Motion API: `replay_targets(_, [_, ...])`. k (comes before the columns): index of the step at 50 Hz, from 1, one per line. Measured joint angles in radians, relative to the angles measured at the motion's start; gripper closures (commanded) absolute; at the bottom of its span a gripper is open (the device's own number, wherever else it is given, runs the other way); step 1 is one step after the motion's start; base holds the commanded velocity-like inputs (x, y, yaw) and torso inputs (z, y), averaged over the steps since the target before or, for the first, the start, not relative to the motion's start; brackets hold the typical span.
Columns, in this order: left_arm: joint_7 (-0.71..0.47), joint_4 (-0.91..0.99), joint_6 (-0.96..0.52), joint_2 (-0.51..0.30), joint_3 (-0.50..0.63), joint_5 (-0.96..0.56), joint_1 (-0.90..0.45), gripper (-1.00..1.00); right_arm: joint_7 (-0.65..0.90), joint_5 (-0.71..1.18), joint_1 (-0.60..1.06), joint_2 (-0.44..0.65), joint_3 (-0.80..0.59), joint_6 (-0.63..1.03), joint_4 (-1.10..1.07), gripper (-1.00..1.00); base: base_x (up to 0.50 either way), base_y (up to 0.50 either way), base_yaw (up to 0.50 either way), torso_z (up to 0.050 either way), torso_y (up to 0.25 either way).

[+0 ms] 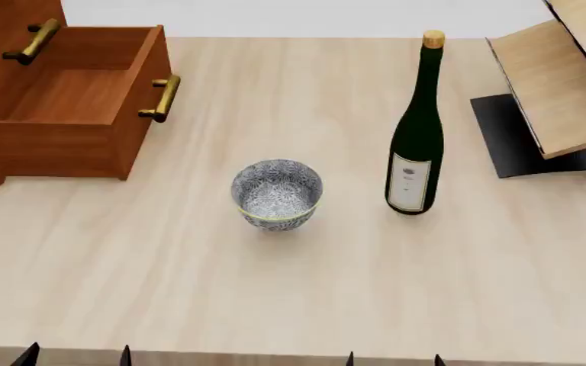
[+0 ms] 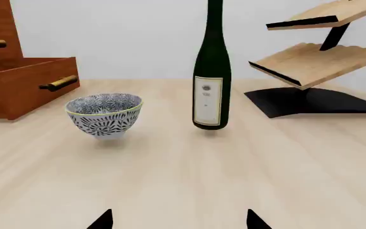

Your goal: Close the bottom drawer of the cabinet and open the top drawer.

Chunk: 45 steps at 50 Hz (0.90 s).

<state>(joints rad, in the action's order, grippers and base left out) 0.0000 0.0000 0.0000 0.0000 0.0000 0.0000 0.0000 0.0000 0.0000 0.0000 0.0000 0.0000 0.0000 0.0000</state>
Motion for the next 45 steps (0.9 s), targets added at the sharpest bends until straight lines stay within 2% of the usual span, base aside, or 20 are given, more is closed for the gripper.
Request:
replay_targets(3, [0.005,0.016,-0.017,-0.002,0.014,0.018,-0.011,-1.00,-0.008,0.002,0.007,0.008,-0.011,-0.002,-0.011,-1.00,0.00,0.00,0.00,0.000,0.000])
replay_targets(9, [-0.009,0.065,-0.067,-0.018,0.011,0.002,0.021,-1.00,0.030,-0.037,-0.056,0.020,-0.030,-0.156,0.004,-1.00,0.00,0.00,0.00,0.029,0.003])
replay_targets(14, [-0.017,0.194,-0.200,-0.038,0.004,-0.029,0.039,-1.00,0.040,-0.010,-0.111,0.037,-0.036,-0.152,-0.097,-1.00,0.00,0.00,0.00,0.050,0.008])
replay_targets(22, [-0.028,0.474,-0.559,-0.084,-0.017,-0.097,-0.040,-1.00,0.046,0.055,-0.120,0.087,-0.035,0.085,-0.401,-1.00,0.00,0.00,0.00,0.050,0.008])
replay_targets(32, [-0.046,0.754,-1.108,-0.109,-0.083,-0.202,-0.359,-1.00,0.068,0.129,0.028,0.138,0.001,0.476,-0.724,-1.00,0.00,0.00,0.00,0.050,0.007])
replay_targets(34, [-0.091,0.779,-1.191,-0.119,-0.104,-0.273,-0.427,-1.00,0.070,0.155,0.070,0.145,0.020,0.556,-0.779,-1.00,0.00,0.00,0.00,0.050,0.006])
replay_targets(38, [-0.268,0.798,-1.315,-0.156,-0.156,-0.514,-0.548,-1.00,0.078,0.217,0.135,0.156,0.060,0.671,-0.867,-1.00,0.00,0.00,0.00,0.050,0.008])
replay_targets(45, [-0.500,0.810,-1.431,-0.208,-0.208,-0.841,-0.677,-1.00,0.112,0.302,0.192,0.184,0.099,0.768,-0.955,-1.00,0.00,0.00,0.00,0.050,0.008])
